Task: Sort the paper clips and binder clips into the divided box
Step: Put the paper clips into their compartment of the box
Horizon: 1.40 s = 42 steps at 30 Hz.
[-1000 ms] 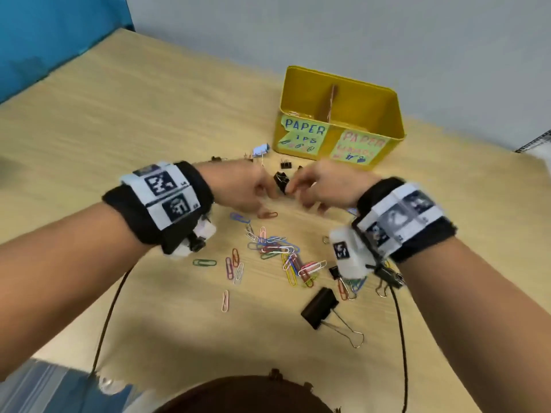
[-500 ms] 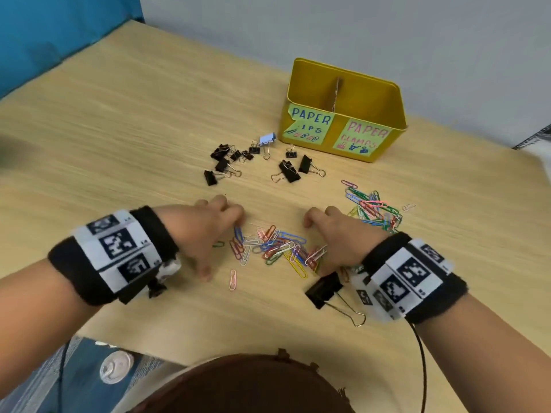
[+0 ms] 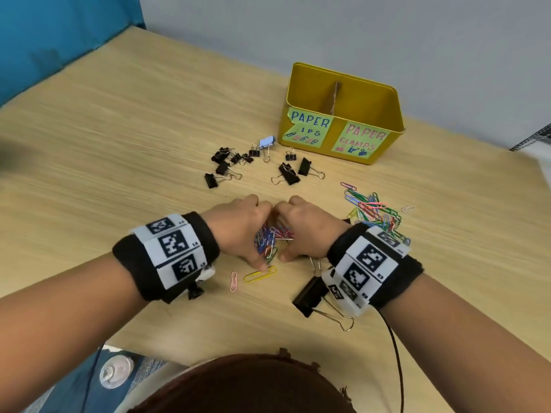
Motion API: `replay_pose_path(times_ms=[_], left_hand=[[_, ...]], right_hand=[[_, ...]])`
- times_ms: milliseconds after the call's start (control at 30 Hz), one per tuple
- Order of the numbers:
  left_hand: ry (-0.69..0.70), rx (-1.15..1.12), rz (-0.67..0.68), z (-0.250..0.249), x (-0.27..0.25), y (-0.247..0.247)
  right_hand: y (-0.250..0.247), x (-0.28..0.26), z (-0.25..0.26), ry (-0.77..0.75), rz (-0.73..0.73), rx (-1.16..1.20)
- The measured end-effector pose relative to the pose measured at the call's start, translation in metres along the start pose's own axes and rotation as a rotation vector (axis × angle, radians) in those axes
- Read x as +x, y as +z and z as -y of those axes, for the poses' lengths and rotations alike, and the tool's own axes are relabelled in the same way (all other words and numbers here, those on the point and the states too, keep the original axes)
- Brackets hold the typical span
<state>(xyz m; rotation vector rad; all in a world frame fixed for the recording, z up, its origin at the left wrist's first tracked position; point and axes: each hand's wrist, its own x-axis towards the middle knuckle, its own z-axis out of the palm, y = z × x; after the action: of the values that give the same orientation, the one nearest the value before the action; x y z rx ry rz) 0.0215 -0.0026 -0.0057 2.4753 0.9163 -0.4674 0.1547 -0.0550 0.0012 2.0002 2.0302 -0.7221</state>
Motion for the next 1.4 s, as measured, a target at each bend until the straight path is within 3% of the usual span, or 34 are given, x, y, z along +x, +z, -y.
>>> replay_pose_path(times_ms=[233,367,700,800,900,1067,1167,1300,1400], left_hand=[[-0.052,0.033,-0.011,-0.007,0.004,0.001],[-0.047,0.098,0.018,-0.013,0.006,0.002],[-0.001,0.008,-0.146,-0.013,0.011,0.0],[0.01,-0.024,-0.151,-0.007,0.018,-0.003],[-0.023,-0.101,-0.112,0.0,0.024,-0.012],[-0.08,-0.408,-0.031,0.017,0.036,-0.035],[-0.053,-0.559,-0.078,0.021,0.049,-0.062],[0.01,-0.679,-0.274,0.014,0.072,-0.121],[0.032,-0.691,-0.418,0.006,0.099,-0.165]], right_hand=[[-0.013,-0.001,-0.018,0.114,0.107,-0.003],[-0.006,0.001,-0.004,0.08,0.066,0.001],[0.001,0.012,0.0,-0.003,0.01,-0.018],[-0.006,0.011,-0.009,0.003,0.037,0.079],[-0.009,0.011,-0.024,0.048,0.094,0.36],[-0.023,0.014,-0.05,0.046,0.131,0.739],[-0.058,0.017,-0.063,0.044,-0.003,0.876],[-0.122,0.034,-0.079,0.024,-0.32,1.021],[-0.162,0.06,-0.089,0.06,-0.561,0.999]])
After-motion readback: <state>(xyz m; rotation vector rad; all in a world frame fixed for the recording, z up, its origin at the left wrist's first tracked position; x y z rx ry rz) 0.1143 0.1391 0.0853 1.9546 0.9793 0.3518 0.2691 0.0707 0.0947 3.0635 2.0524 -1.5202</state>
